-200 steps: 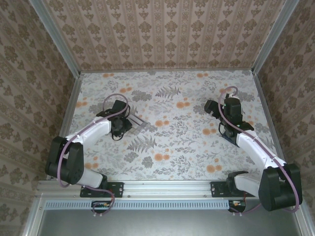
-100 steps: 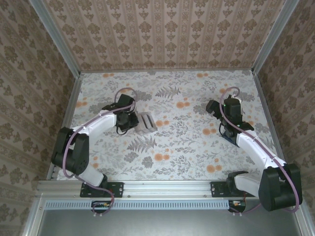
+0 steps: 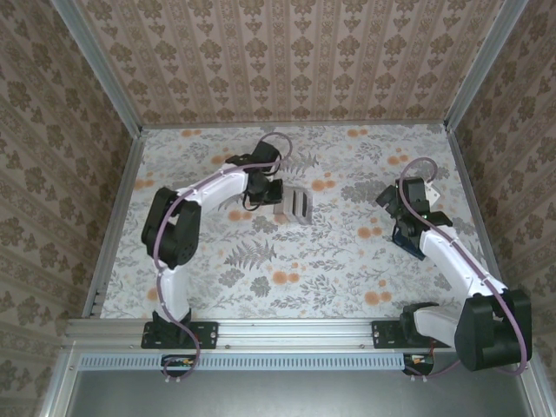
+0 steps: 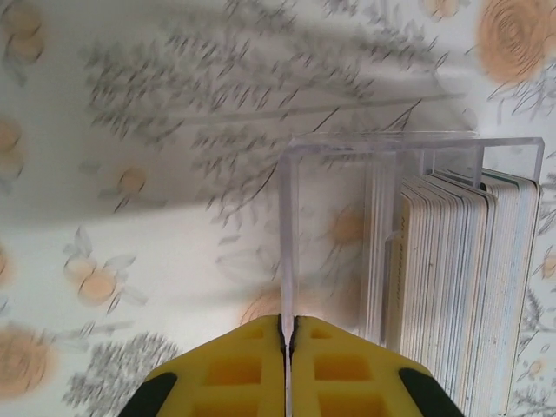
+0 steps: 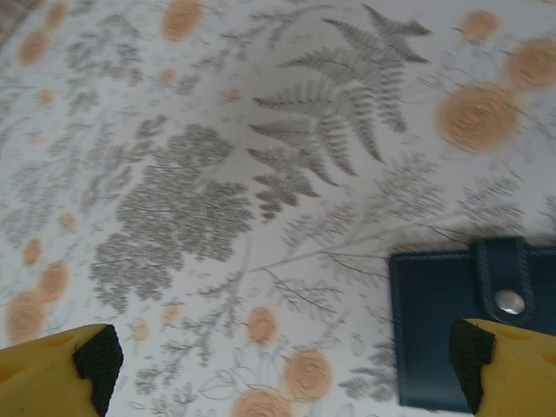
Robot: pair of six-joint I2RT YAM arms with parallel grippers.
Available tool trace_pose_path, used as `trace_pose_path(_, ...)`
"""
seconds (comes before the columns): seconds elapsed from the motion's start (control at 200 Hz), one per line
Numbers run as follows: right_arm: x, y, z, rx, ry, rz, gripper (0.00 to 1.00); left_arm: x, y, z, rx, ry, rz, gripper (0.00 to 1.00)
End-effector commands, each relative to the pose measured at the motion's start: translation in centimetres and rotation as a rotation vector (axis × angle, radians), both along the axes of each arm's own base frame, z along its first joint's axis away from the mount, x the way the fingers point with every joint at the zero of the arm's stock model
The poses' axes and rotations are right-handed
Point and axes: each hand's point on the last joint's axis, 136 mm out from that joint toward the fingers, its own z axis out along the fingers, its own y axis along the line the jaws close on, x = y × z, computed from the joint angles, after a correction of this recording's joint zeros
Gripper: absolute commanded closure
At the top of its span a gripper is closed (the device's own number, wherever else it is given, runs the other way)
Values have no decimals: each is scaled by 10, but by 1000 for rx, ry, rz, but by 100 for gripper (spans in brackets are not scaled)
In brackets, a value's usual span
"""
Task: Put the credit cards into the card holder
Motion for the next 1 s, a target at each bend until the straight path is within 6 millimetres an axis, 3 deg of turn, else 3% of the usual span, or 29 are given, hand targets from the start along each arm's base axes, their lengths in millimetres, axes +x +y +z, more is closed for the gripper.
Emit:
trace_pose_path(0.0,-32,-19,-13,-11,136,-125,0,12,-5,2,38,-11,-52,91)
trace_pose_path(0.065,-47,-30,-21,-15,190,-201,0,17,-10,7,16,-32,-57,86)
trace_pose_path(0.12,-67,-43,-27,-33,254,-299,0,20,-15,14,-12,-52,-66,76)
trace_pose_path(0.225,-80,-52,-43,-47,357,-302,0,16,-16,40,-48,-82,-88,63)
trace_pose_path(0.315,-79,-52,-65,19,402,-284,0,9,-10,68,-79,-145,-91,57)
trace_pose_path(0.43,-62,-44,-83,79,408,-175,0,-7,4,103,-117,-203,-91,54)
trace_pose_path(0.55,-41,-17,-89,126,359,-25,2,-27,31,127,-131,-258,-69,50)
trace_pose_path(0.69,-35,24,-103,155,392,120,7,-47,69,132,-140,-274,-3,48)
trace_pose_path(0.775,-32,63,-101,169,395,226,8,-58,91,129,-110,-305,31,46)
trace_pose_path(0.92,-29,150,-88,242,308,434,10,-71,111,117,-121,-312,82,46)
trace_pose_path(0.995,-26,167,-71,244,276,480,9,-79,114,112,-122,-307,75,46)
